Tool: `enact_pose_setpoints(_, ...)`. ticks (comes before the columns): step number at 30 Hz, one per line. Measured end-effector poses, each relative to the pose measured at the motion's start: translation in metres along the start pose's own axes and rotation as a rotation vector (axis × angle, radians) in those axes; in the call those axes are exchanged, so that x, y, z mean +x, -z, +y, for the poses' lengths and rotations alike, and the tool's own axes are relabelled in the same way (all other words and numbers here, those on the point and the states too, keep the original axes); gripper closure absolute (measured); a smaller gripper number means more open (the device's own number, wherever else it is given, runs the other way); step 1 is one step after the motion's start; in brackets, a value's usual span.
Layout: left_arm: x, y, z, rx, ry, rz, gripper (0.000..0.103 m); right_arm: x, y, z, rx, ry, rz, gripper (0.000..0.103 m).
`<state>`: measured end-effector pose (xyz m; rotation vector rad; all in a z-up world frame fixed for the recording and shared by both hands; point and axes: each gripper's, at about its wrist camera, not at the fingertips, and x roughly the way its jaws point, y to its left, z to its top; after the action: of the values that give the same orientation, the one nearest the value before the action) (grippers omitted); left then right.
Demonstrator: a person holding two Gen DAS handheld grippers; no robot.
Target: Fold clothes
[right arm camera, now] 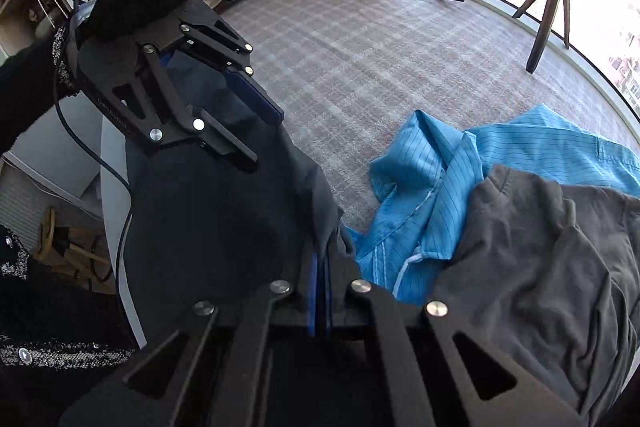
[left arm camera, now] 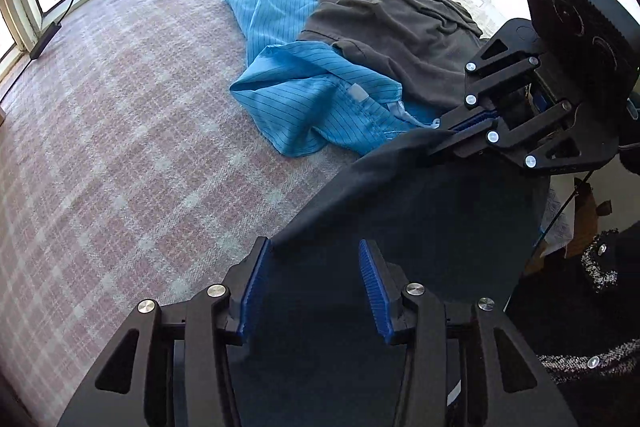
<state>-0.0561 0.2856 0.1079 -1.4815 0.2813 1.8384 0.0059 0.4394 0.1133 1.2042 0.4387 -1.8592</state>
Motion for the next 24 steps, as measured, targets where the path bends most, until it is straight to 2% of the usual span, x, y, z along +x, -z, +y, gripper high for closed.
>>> enact_pose_setpoints(3,-0.004,0.000,-0.012,0.055,0.004,0.029,0.059,-0.014,0.017,0.027,-0.052,0.056,-0.069,0.101)
enact_pose_setpoints(9,0.013,0.018,-0.035,0.143,-0.002,0.073,0.060,-0.008,0.038,0.059,-0.118,0.057,-0.070,0.101)
enact_pose_setpoints(13,0.014,0.021,-0.038,0.140,-0.027,0.049,0.060,-0.008,0.039,0.064,-0.135,0.051,-0.075,0.101)
enact_pose_setpoints(18,-0.006,0.018,-0.045,0.161,0.014,-0.019,0.056,-0.009,0.042,0.070,-0.181,0.049,-0.076,0.101)
enact_pose_setpoints(21,0.012,0.019,-0.054,0.211,0.057,0.050,0.055,-0.005,0.043,0.080,-0.238,0.076,-0.070,0.101)
enact_pose_setpoints(22,0.020,0.021,-0.057,0.222,0.071,0.087,0.061,-0.005,0.042,0.079,-0.236,0.082,-0.068,0.101)
enact_pose_setpoints(23,0.022,0.026,-0.059,0.217,0.086,0.090,0.068,-0.007,0.041,0.076,-0.221,0.077,-0.059,0.101)
enact_pose_setpoints(24,0.023,0.032,-0.061,0.210,0.102,0.086,0.086,-0.010,0.039,0.073,-0.206,0.072,-0.050,0.100)
